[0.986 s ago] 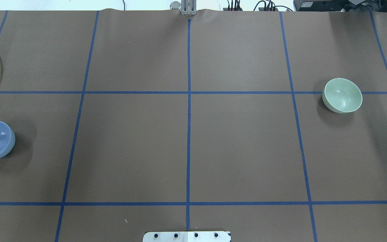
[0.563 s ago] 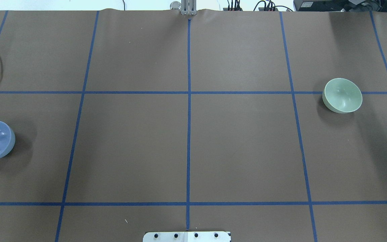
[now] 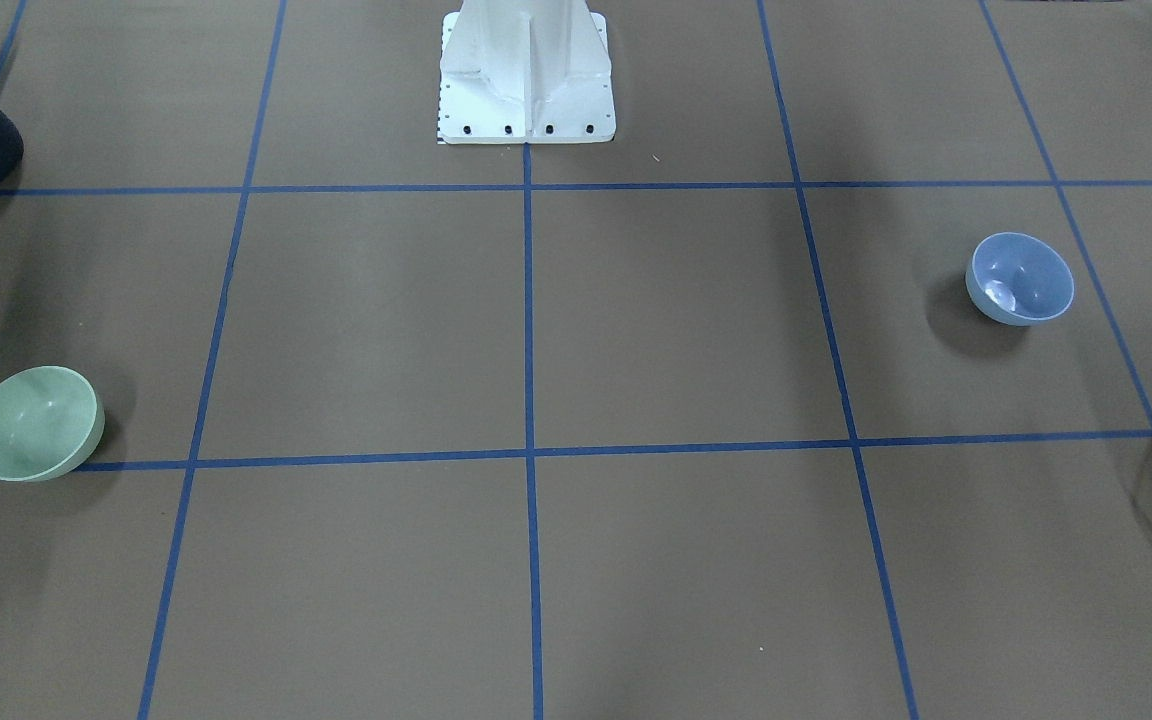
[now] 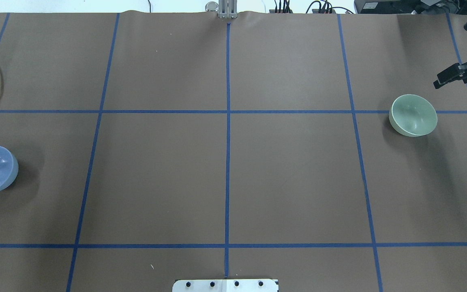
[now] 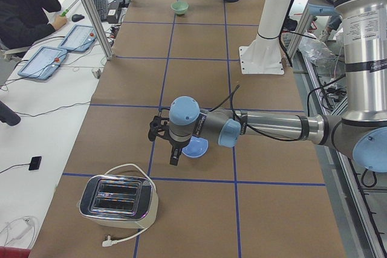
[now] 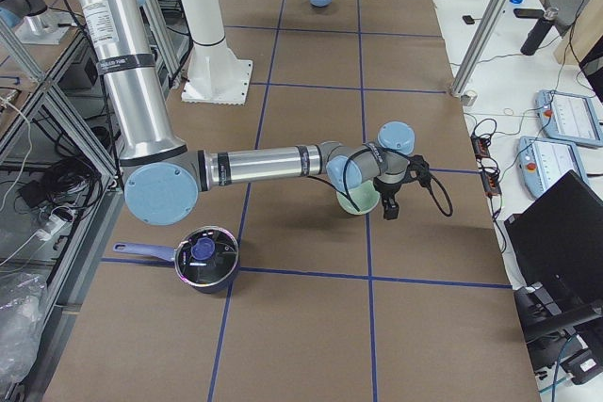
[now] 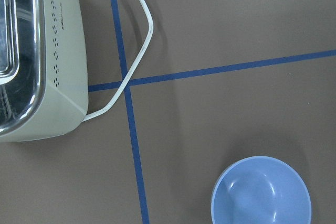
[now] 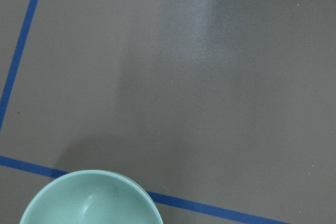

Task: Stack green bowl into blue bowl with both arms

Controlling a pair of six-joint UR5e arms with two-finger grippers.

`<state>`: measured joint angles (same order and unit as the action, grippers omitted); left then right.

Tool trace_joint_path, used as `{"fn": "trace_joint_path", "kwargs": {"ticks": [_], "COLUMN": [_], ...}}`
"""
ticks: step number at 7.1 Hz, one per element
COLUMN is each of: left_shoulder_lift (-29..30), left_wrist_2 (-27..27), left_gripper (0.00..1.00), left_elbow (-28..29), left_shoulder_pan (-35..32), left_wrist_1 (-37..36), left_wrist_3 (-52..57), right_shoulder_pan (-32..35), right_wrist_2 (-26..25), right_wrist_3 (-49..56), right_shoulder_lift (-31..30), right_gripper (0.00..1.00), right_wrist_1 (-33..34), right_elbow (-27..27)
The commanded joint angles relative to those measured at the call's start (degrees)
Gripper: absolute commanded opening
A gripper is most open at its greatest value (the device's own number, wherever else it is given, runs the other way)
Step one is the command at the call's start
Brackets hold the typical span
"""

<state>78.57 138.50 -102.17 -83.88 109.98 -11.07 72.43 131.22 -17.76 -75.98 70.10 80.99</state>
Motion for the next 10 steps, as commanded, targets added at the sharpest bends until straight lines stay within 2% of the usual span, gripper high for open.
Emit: {"fn": "trace_joint_path", "kwargs": {"ticks": [1, 2, 4, 8, 10], "left_shoulder_lift": [-0.9, -0.9, -0.8, -1.0, -0.7], "left_wrist_2": [-4.2, -4.2, -4.3, -6.1, -6.2], "left_gripper": [0.96, 0.96, 0.96, 0.96, 0.96], "left_elbow": [3.2, 7.6, 8.3, 8.6, 11.9], "left_shoulder_pan": [5.6, 5.8, 10.0, 13.4, 14.4], "left_wrist_1": [8.7, 15.3, 22.8, 23.8, 27.2], "left_wrist_3": [-7.3, -8.1, -18.3, -19.7, -19.8], "right_shoulder_pan": [-0.5, -1.1, -1.8, -5.6, -6.6], "right_wrist_2": [-0.1, -0.1, -0.1, -2.5, -3.6], "right_wrist_3": [-0.2, -0.2, -0.2, -0.3, -0.3], "right_shoulder_lift": [0.6, 0.3, -0.4, -0.3, -0.1], "right_gripper": [1.00, 1.00, 1.00, 1.00, 1.00], "right_wrist_1": [0.0, -0.1, -0.1, -0.1, -0.1], "right_elbow": [-0.7, -0.6, -0.7, -1.4, -1.5]}}
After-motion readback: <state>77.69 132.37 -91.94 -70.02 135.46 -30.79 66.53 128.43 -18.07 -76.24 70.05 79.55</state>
